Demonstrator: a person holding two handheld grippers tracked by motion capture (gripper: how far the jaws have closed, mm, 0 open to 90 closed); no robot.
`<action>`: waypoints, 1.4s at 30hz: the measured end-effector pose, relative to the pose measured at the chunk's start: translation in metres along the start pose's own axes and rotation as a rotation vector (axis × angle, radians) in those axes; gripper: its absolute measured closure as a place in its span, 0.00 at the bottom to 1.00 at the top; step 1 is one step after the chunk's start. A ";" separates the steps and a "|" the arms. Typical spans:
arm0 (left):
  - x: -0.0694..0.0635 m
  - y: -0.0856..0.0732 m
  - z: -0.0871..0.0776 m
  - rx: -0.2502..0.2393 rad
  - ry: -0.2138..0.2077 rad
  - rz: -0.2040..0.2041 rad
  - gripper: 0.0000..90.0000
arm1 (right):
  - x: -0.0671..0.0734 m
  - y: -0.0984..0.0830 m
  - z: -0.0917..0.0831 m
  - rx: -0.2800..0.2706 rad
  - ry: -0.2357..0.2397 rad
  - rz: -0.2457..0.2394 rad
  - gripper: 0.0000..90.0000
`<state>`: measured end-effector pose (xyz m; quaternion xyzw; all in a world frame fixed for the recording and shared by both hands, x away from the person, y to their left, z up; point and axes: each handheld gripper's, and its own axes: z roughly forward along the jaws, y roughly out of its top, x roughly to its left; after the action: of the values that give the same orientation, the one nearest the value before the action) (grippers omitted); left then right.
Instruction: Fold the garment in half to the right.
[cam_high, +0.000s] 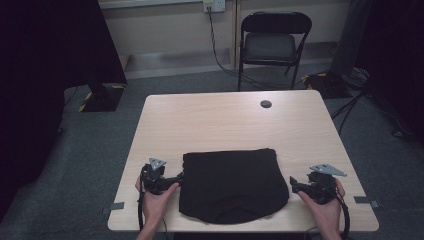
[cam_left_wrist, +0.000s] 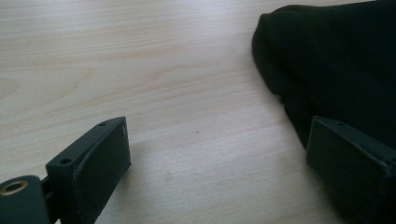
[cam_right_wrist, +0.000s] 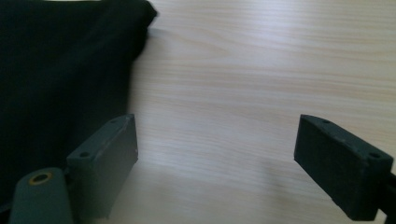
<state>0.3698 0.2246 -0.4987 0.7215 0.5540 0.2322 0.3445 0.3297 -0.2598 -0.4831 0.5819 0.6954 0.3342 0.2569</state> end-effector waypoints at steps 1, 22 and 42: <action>0.000 0.000 -0.001 0.001 -0.004 0.005 0.07 | 0.004 0.001 -0.001 -0.003 0.007 -0.010 0.14; -0.016 0.012 -0.007 0.007 -0.060 0.069 0.12 | 0.056 0.015 -0.025 -0.068 0.159 -0.099 0.16; -0.045 0.070 0.003 -0.012 -0.140 0.129 0.15 | 0.137 0.036 -0.026 -0.104 0.306 -0.240 0.18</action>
<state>0.4042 0.1703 -0.4459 0.7680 0.4797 0.2064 0.3709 0.3071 -0.1265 -0.4345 0.4233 0.7725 0.4213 0.2159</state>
